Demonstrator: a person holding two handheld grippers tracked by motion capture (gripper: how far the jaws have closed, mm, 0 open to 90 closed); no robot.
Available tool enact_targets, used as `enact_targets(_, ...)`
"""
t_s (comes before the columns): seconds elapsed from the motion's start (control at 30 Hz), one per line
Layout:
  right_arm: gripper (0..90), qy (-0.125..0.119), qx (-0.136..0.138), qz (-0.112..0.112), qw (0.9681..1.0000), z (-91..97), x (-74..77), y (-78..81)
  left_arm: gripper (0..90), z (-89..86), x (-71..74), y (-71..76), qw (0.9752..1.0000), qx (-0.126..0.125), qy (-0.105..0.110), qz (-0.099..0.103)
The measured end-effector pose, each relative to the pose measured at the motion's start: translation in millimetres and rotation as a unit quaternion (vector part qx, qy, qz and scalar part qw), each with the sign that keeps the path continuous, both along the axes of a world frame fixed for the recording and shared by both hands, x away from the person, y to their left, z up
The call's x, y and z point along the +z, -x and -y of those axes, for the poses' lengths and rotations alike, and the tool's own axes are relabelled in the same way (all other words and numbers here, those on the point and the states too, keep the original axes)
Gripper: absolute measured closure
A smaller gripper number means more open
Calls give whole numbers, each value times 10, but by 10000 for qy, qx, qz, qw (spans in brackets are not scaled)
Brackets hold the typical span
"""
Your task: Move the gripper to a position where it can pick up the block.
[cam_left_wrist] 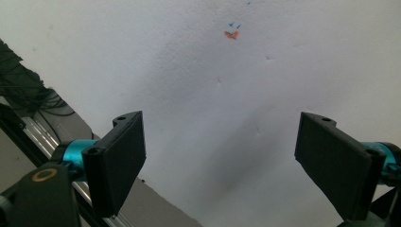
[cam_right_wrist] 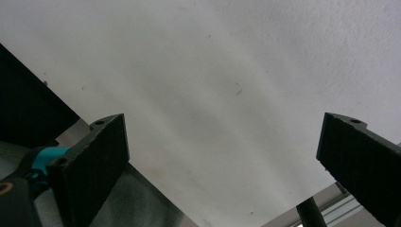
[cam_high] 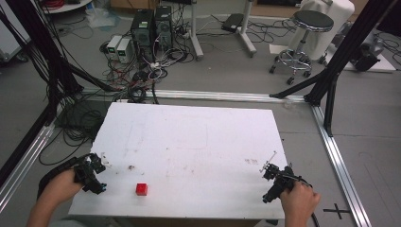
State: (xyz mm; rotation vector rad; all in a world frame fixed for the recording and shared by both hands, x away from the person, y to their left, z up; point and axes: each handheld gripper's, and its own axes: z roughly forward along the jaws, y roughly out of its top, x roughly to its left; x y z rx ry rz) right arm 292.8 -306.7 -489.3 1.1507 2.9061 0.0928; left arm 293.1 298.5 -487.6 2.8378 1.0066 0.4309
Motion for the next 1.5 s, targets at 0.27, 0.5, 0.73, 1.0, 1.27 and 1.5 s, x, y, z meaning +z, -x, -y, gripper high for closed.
enact_targets(0.27,23,-18,7,0,10000,-2,5,7,174,1,17,7,10000,23,58,69)
enact_targets(0.5,23,-30,12,-5,10000,6,2,15,174,-4,20,7,10000,-23,7,65)
enact_targets(0.73,24,-44,10,-9,10000,9,-10,30,173,25,21,25,9999,-59,53,79)
enact_targets(1.0,23,-51,43,7,10000,6,-2,24,174,26,19,17,9999,-135,74,34)
enact_targets(1.27,23,-44,77,18,10000,-14,2,31,171,102,66,-4,9988,-493,-36,-35)
enact_targets(1.5,24,-60,94,22,9999,-29,15,26,171,207,97,30,9905,-1376,17,50)
